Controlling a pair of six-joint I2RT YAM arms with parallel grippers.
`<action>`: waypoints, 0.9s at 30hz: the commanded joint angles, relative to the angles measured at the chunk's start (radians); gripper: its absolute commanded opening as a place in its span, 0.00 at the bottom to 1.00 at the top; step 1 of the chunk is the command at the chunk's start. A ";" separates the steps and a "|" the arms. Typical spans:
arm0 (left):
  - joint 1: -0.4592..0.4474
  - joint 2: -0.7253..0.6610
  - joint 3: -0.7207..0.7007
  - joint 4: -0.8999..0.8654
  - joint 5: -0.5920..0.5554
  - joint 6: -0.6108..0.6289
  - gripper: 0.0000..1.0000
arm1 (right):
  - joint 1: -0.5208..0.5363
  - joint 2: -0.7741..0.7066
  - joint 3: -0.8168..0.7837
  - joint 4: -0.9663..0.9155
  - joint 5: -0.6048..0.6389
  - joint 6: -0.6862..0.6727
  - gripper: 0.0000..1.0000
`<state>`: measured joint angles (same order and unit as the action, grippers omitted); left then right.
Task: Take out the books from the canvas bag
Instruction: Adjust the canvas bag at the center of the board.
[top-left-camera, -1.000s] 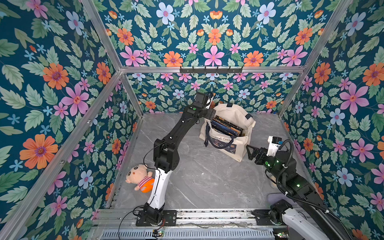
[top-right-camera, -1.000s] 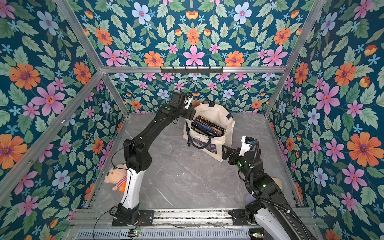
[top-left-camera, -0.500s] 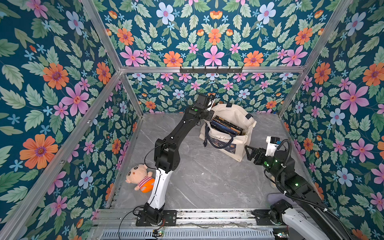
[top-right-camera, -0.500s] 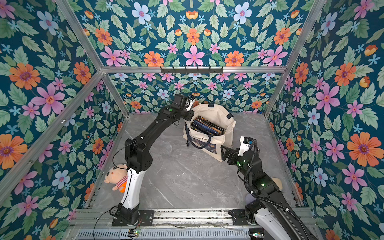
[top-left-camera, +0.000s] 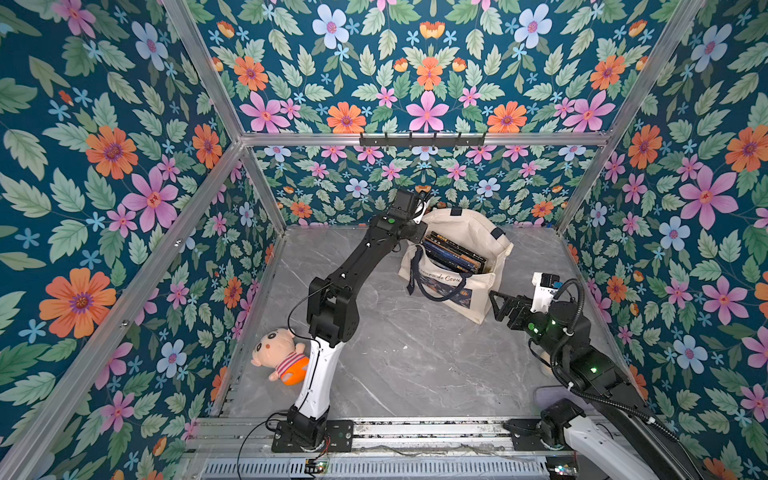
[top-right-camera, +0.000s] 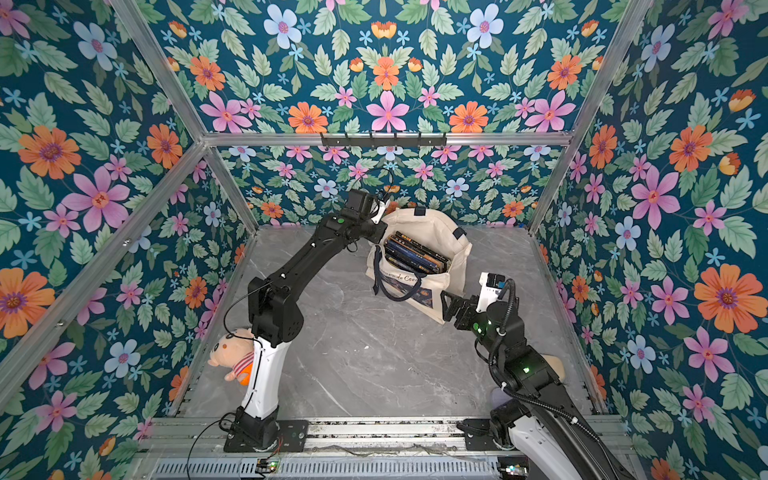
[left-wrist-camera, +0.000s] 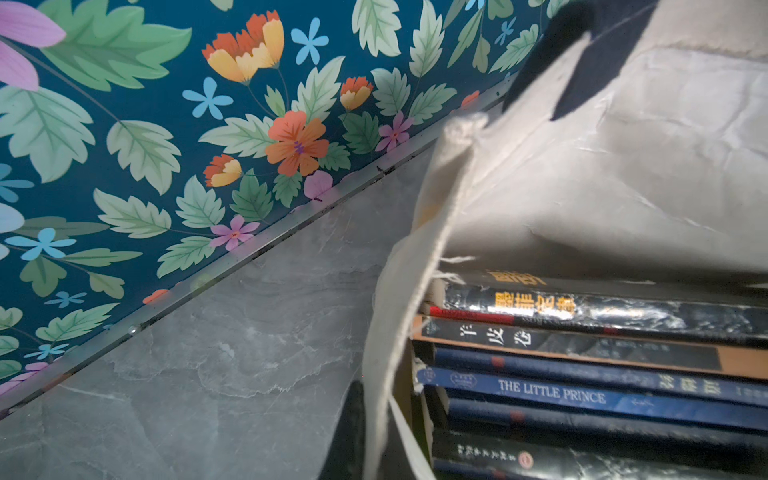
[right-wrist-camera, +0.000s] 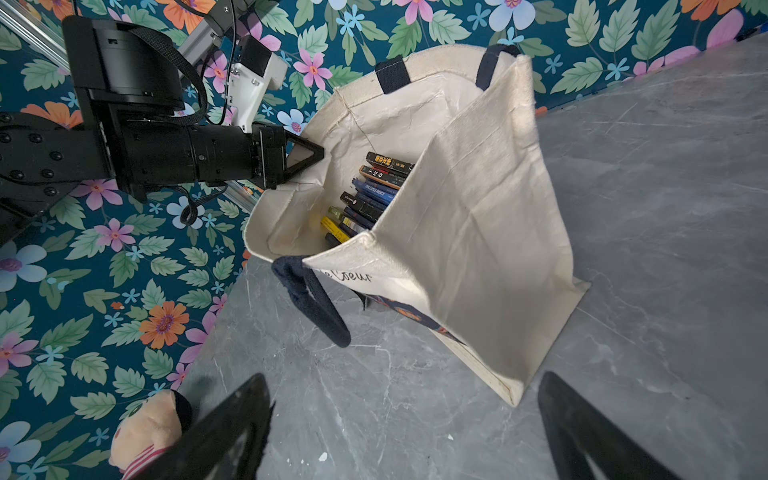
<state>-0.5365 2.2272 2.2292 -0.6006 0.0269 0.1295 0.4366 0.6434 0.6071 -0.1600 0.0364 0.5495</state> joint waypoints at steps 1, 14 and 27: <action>0.001 -0.026 -0.026 0.004 0.016 0.007 0.00 | 0.001 -0.003 -0.003 0.017 0.003 0.014 0.99; 0.055 -0.178 -0.163 0.106 0.093 -0.204 0.00 | 0.001 0.021 0.017 -0.019 0.005 0.022 0.99; 0.066 -0.335 -0.309 0.058 -0.074 -0.293 0.00 | 0.001 0.058 0.030 -0.026 -0.047 0.026 0.99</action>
<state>-0.4751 1.9526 1.9518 -0.6220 0.0505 -0.1280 0.4362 0.6903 0.6239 -0.1848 0.0196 0.5686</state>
